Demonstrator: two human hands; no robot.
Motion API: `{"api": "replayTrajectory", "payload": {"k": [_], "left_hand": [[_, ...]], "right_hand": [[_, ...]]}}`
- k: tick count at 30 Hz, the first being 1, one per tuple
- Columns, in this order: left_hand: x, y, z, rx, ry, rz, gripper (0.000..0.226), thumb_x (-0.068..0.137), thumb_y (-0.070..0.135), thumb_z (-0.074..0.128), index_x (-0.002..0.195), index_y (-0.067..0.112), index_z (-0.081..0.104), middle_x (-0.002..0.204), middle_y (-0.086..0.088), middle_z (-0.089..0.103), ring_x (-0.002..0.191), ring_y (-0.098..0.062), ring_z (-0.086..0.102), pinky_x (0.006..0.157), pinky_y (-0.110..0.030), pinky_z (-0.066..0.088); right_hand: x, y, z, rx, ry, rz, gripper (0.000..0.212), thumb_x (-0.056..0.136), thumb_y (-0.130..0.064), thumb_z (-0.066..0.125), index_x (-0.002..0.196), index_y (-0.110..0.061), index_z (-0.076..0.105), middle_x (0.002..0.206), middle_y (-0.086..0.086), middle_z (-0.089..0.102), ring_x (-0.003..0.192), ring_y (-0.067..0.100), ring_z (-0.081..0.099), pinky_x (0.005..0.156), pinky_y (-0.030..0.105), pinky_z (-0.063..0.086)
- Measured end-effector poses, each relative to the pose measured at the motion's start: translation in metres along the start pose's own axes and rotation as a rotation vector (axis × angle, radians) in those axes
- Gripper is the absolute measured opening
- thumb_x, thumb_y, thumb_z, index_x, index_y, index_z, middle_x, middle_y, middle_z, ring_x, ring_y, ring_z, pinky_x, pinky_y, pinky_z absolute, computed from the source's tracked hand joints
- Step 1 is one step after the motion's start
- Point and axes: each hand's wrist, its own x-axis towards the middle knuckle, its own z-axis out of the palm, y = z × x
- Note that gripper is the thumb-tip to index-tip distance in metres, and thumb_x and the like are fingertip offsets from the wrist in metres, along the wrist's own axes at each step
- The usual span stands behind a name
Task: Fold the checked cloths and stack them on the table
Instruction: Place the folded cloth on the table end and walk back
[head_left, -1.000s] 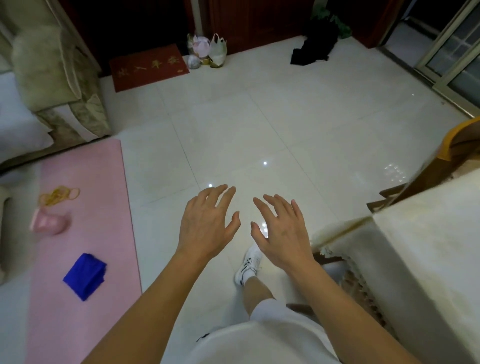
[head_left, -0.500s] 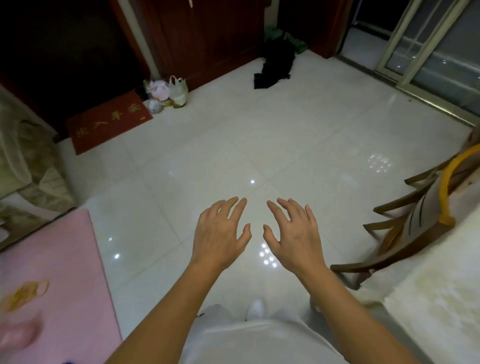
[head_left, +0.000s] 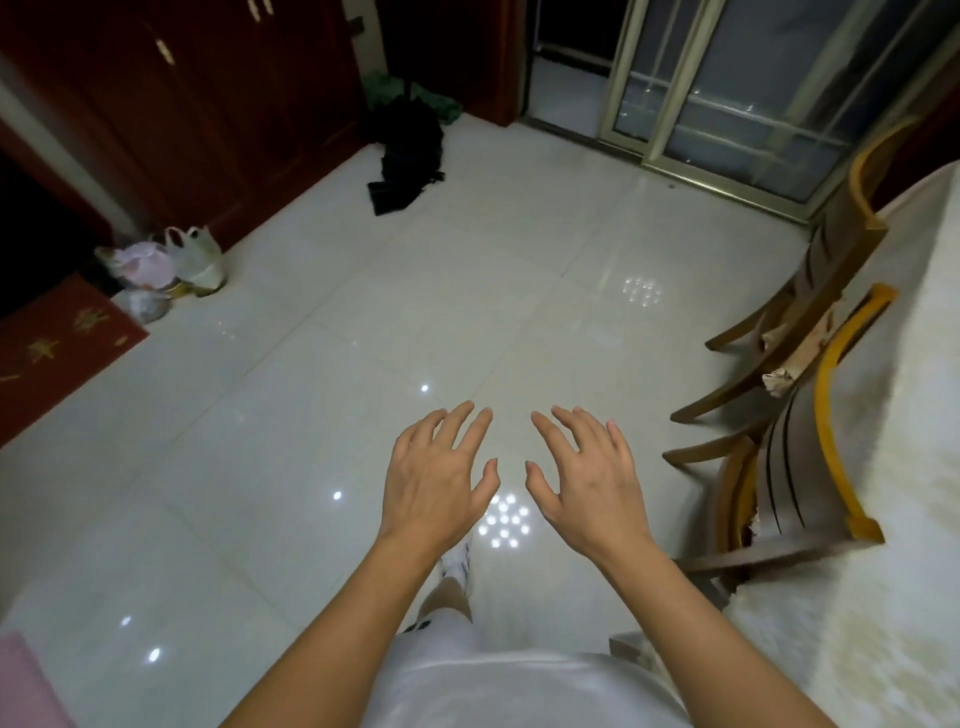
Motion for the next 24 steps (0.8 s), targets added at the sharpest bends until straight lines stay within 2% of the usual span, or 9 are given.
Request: {"api": "replayTrajectory", "payload": {"k": [5,11,19,24], "left_hand": [[0.117,-0.04,0.0,0.0,0.01,0.107,0.056,0.091,0.048,0.041,0.139,0.022,0.057,0.139,-0.002,0.059,0.122,-0.029,0.057,0.101,-0.045,0.048],[0.244,-0.067,-0.014,0.01,0.021,0.236,0.056,0.092,0.048,0.041,0.139,0.022,0.057,0.14,-0.001,0.058,0.123,-0.029,0.057,0.101,-0.044,0.048],[0.367,-0.06,-0.004,0.022,0.002,0.366,0.057,0.092,0.048,0.041,0.141,0.022,0.055,0.141,-0.002,0.057,0.123,-0.028,0.056,0.099,-0.043,0.048],[0.447,-0.036,0.011,0.043,-0.009,0.404,0.057,0.092,0.049,0.041,0.14,0.022,0.055,0.141,-0.002,0.057,0.123,-0.028,0.056,0.098,-0.043,0.047]], "right_hand": [[0.104,0.008,0.005,-0.055,0.003,0.111,0.054,0.092,-0.045,0.052,0.142,-0.023,0.053,0.141,0.005,0.056,0.134,0.026,0.049,0.116,0.048,0.031],[0.21,0.019,-0.006,-0.083,0.069,0.248,0.054,0.093,-0.045,0.054,0.143,-0.024,0.05,0.143,0.004,0.054,0.135,0.026,0.047,0.117,0.048,0.03],[0.291,0.055,-0.004,-0.083,0.087,0.363,0.055,0.093,-0.047,0.049,0.144,-0.025,0.049,0.145,0.004,0.052,0.138,0.025,0.043,0.119,0.048,0.025],[0.348,0.105,-0.002,-0.062,0.118,0.405,0.055,0.092,-0.046,0.048,0.141,-0.023,0.053,0.143,0.006,0.055,0.136,0.027,0.046,0.117,0.05,0.027]]}}
